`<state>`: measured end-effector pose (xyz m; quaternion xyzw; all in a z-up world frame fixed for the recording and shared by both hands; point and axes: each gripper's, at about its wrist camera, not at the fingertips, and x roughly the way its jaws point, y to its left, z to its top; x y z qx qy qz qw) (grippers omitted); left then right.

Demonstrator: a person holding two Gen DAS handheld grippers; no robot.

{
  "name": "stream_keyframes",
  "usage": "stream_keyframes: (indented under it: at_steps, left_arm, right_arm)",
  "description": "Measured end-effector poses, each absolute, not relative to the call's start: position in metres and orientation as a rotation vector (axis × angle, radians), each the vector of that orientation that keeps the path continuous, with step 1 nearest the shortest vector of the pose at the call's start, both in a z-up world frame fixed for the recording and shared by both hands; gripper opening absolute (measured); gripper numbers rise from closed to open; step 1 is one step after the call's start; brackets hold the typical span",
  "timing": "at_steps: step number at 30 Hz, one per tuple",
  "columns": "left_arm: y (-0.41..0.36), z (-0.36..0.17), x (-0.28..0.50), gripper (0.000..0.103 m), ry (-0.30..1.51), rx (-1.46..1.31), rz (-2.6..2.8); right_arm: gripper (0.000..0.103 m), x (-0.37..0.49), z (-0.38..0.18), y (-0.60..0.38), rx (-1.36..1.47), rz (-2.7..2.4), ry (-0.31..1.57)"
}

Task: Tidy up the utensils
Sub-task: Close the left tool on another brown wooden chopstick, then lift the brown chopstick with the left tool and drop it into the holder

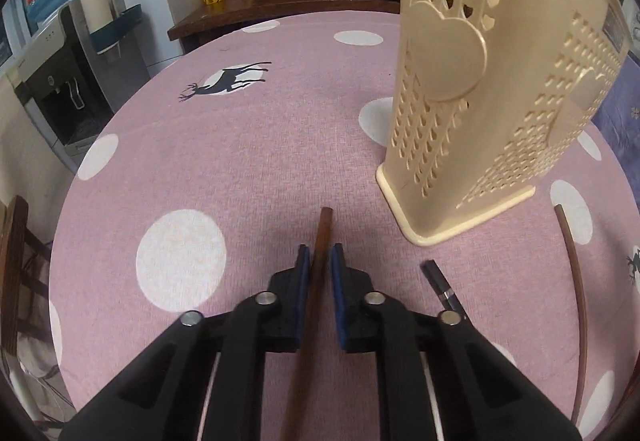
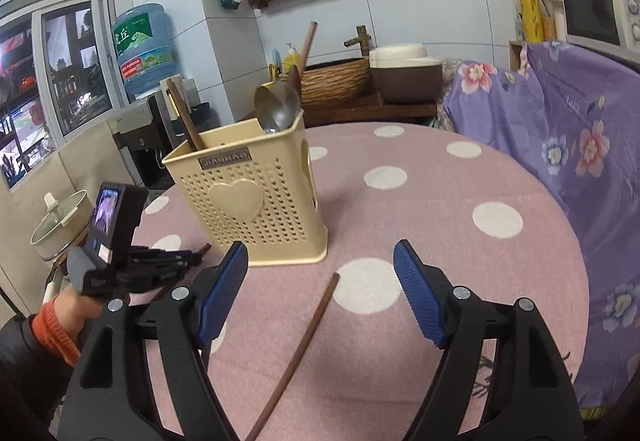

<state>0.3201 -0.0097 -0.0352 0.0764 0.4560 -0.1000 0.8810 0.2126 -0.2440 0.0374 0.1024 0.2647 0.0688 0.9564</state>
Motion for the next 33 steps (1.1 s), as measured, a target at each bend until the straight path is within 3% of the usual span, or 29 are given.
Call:
stream_keyframes:
  at_steps: [11,23,33]
  left_arm:
    - [-0.011,-0.032,0.315,0.008,0.916,0.138,-0.173]
    - [0.039,0.109,0.235,0.008,0.563,-0.064,-0.185]
    - [0.033,0.143,0.222,0.008,0.471,-0.037,-0.171]
  right_arm:
    - [0.075,0.203,0.013,-0.253,0.276,0.138,0.587]
    - [0.075,0.190,0.005,-0.259,0.316,0.131,0.598]
    - [0.075,0.182,0.007,-0.255,0.338,0.151,0.590]
